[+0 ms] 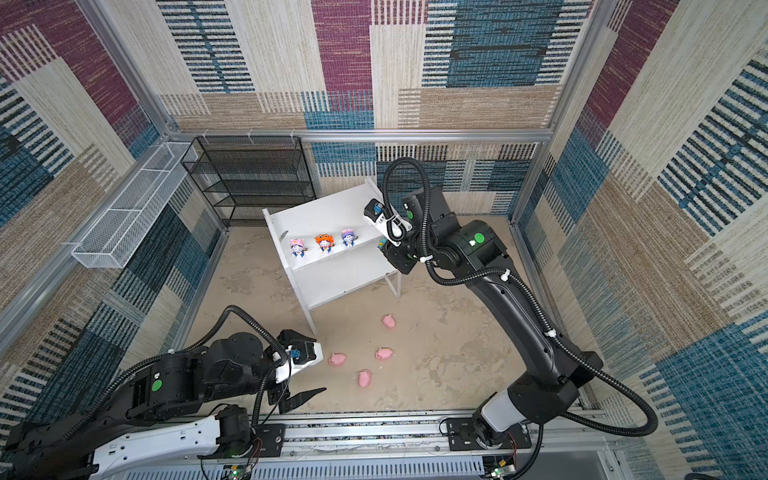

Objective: Place and organize the plastic toys onto the shelf
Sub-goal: 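Lift the teal figure with the right gripper and carry it over the top shelf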

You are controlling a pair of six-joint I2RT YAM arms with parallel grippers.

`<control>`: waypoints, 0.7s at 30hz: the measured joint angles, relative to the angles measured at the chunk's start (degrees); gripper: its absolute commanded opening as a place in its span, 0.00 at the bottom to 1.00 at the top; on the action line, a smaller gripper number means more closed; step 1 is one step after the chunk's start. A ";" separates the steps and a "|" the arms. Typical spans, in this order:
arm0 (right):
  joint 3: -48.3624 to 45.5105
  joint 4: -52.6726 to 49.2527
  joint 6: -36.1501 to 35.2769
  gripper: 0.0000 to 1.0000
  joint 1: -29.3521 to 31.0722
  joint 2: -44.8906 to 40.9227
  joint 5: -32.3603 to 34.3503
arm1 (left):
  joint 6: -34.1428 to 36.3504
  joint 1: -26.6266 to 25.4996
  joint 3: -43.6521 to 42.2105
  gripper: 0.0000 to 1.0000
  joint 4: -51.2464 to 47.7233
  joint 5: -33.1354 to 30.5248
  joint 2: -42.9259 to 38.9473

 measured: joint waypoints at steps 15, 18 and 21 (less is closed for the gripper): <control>4.79 2.49 -2.12 0.18 -2.05 4.96 -3.48 | 0.61 4.13 -0.96 0.99 2.12 3.89 0.55; 5.18 2.73 -2.12 0.19 -2.16 5.35 -3.63 | 0.63 4.61 -1.01 0.99 2.34 4.57 0.55; 5.25 2.84 -2.12 0.20 -2.16 5.75 -3.98 | 0.66 5.25 -1.14 0.99 2.47 5.42 0.55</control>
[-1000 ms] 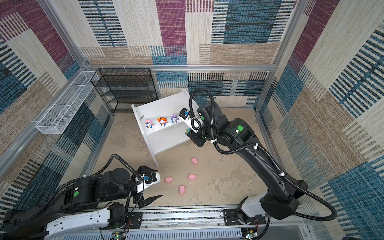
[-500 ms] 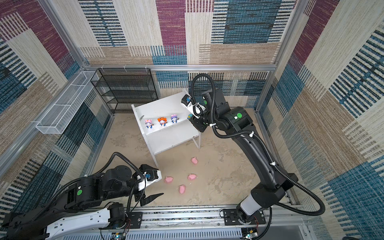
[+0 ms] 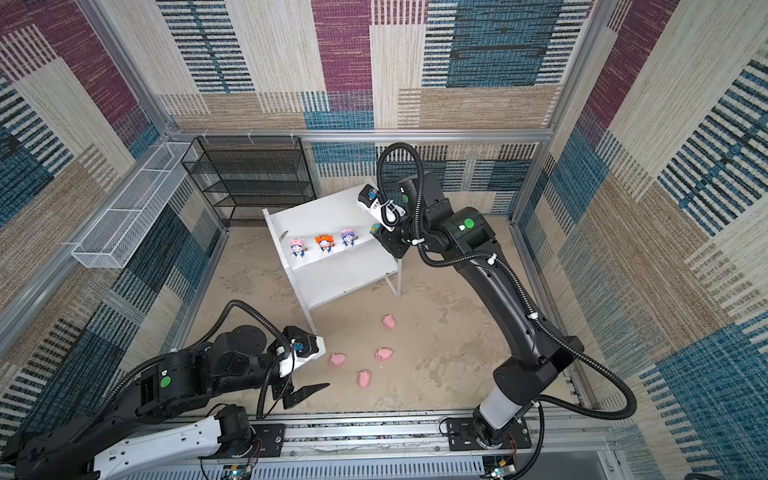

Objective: Place and organize the plastic toys onto the shelf
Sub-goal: 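Lift the teal figure with the right gripper and carry it over the top shelf, then lower the teal figure onto the top shelf beside the purple figure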

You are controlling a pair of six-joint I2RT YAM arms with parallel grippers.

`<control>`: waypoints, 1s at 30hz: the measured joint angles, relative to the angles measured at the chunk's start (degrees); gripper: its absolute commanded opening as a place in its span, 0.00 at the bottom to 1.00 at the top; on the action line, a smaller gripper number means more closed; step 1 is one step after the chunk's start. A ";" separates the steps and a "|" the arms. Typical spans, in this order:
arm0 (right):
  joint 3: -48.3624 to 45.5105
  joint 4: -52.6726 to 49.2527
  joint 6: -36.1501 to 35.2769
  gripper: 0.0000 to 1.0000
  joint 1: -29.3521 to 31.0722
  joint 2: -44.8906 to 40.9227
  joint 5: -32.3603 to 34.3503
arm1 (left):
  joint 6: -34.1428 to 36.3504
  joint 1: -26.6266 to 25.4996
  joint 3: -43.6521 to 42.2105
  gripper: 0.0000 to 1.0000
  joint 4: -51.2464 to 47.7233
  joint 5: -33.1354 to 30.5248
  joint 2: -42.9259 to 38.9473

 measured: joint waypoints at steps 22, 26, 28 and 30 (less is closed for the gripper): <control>0.59 0.55 0.02 0.23 0.00 1.75 -1.01 | 0.44 1.38 5.01 0.99 5.97 -10.54 0.28; 0.59 0.68 0.02 0.23 0.00 2.01 -0.98 | 1.99 1.49 5.86 0.99 8.28 -14.99 0.79; 0.59 0.83 0.02 0.24 0.00 2.10 -0.98 | 2.45 1.49 5.86 0.99 9.27 -16.13 0.87; 0.66 0.98 0.02 0.25 0.00 2.23 -0.98 | 2.93 1.49 5.81 0.99 9.62 -16.33 0.57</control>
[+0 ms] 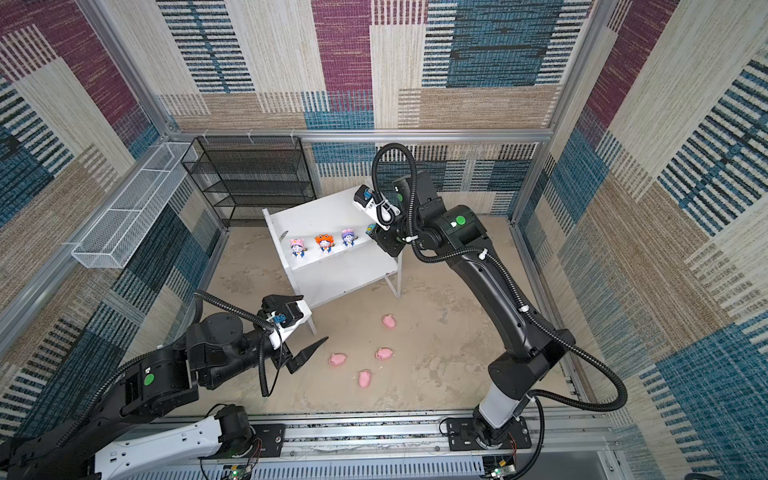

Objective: Place and organize the plastic toys onto the shelf
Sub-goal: 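Lower the teal figure onto the top shelf beside the purple figure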

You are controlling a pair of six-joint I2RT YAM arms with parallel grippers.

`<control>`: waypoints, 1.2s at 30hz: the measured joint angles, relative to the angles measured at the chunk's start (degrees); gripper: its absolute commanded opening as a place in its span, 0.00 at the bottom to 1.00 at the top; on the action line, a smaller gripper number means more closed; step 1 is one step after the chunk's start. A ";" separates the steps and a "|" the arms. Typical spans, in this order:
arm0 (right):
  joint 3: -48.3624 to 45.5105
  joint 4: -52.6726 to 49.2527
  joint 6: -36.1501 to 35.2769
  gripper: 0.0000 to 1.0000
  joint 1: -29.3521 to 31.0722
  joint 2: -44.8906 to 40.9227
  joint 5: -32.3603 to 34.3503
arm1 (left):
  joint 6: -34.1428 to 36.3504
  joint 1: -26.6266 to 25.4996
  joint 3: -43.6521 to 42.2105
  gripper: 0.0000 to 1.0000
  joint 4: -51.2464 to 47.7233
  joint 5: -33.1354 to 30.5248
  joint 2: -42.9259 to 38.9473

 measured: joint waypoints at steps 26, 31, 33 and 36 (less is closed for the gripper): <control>1.20 0.61 0.07 0.34 -0.11 0.98 0.09 | 1.57 0.00 -1.18 0.99 1.29 -1.38 -2.43; 1.20 0.61 0.07 0.37 -0.11 0.98 0.11 | 1.73 0.00 -1.22 0.99 1.31 -1.44 -2.23; 1.20 0.63 0.07 0.38 -0.11 0.98 0.11 | 1.70 0.00 -1.25 0.99 1.31 -1.44 -2.27; 1.20 0.63 0.07 0.38 -0.11 0.98 0.11 | 1.70 0.09 -1.44 0.99 1.31 -1.44 -2.64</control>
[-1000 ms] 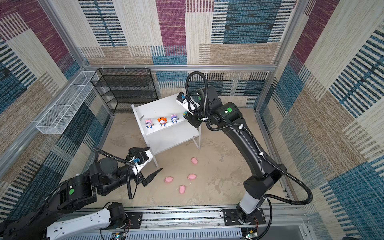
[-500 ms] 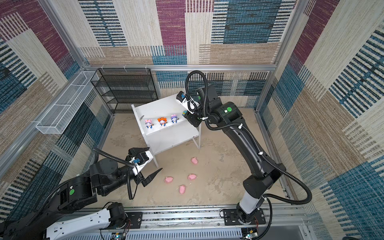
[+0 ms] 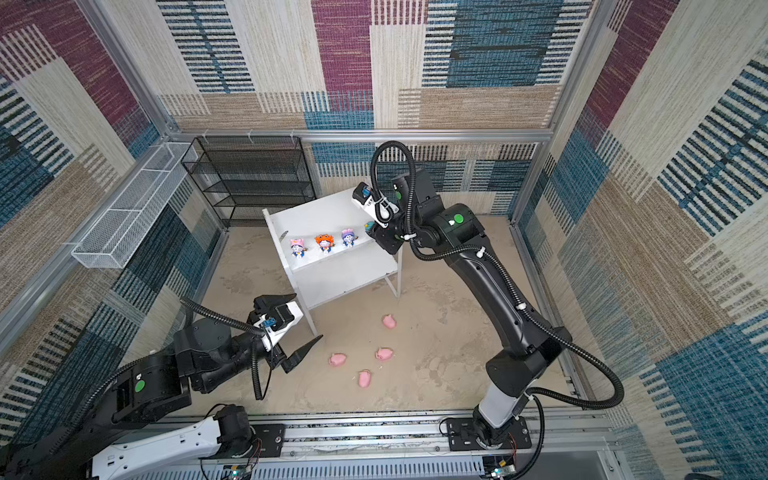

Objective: Place and organize the plastic toys onto the shelf
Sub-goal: 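Lower the teal figure onto the top shelf beside the purple figure, then open the right gripper to release the teal figure on the shelf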

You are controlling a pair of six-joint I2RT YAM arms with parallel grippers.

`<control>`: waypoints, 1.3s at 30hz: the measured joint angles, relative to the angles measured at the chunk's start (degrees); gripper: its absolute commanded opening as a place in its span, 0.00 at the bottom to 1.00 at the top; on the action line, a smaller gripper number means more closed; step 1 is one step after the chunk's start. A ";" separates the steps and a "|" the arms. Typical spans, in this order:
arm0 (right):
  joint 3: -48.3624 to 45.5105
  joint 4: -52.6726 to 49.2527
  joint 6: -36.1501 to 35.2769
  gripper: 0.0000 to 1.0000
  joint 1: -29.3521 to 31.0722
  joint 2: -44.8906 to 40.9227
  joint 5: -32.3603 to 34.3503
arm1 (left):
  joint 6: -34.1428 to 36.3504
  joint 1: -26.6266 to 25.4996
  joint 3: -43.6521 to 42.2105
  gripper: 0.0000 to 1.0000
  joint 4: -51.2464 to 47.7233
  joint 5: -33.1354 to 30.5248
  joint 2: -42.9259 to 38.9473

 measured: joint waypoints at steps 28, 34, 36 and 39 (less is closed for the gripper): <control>11.28 1.68 11.87 0.53 -3.48 4.55 -1.75 | 0.02 0.13 -0.46 0.99 0.00 0.00 0.13; 17.73 -1.31 20.59 0.53 -3.37 9.60 -3.65 | 0.02 0.17 -0.46 0.99 0.00 0.00 -0.22; 19.21 -2.80 22.88 0.52 -3.23 10.62 -3.52 | 0.02 0.26 -0.50 0.99 0.00 0.00 -0.42; 20.04 -4.39 25.57 0.52 -2.34 10.97 -2.93 | 0.02 0.28 -0.74 0.99 0.04 0.02 -0.76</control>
